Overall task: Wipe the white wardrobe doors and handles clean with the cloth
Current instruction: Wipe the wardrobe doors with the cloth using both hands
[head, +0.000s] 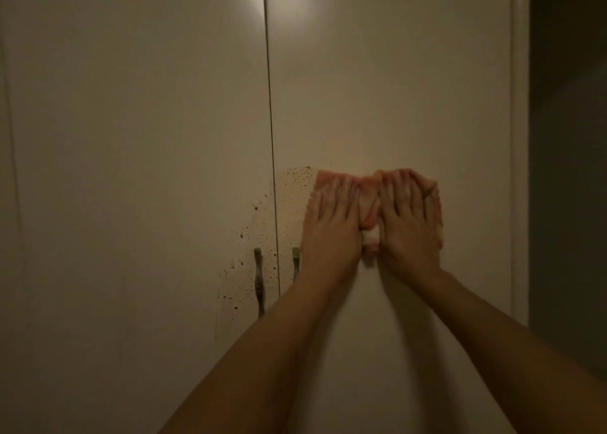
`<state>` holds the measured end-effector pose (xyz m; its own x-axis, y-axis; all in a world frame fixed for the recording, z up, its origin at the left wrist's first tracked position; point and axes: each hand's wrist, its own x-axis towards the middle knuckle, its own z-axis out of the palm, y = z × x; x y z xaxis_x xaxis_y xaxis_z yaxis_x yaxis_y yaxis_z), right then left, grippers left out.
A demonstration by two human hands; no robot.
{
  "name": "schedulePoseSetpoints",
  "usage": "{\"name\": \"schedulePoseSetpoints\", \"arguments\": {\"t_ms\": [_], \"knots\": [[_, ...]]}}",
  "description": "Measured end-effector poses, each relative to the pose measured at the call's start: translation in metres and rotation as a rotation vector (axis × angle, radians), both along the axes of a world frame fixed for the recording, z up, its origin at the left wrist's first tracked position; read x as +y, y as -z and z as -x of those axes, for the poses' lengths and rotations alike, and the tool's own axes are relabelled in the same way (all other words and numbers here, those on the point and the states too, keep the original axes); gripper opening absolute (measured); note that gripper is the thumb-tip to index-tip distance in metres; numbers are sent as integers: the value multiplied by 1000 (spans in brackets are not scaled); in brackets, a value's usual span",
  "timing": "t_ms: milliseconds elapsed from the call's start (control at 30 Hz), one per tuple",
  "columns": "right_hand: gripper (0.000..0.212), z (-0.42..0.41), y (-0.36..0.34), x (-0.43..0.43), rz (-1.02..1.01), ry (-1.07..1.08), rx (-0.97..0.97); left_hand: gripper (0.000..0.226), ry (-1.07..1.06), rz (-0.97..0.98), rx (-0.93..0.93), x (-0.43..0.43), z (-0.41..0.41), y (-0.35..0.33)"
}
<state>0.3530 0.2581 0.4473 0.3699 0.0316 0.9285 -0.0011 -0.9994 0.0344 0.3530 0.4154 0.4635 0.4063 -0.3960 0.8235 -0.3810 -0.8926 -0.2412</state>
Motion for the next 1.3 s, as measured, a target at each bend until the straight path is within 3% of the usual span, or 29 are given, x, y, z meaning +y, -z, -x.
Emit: {"name": "schedulePoseSetpoints", "arguments": {"t_ms": [67, 133, 367, 1300], "knots": [[70, 1, -29, 7, -22, -14, -10, 73, 6, 17, -40, 7, -4, -25], [63, 1, -45, 13, -67, -19, 4, 67, 25, 36, -90, 14, -9, -39], [66, -4, -43, 43, -159, -31, -17, 65, 34, -39, -97, 48, -17, -47], [63, -31, -44, 274, 49, -136, -22, 61, -97, -37, -138, 322, -32, -27]]}}
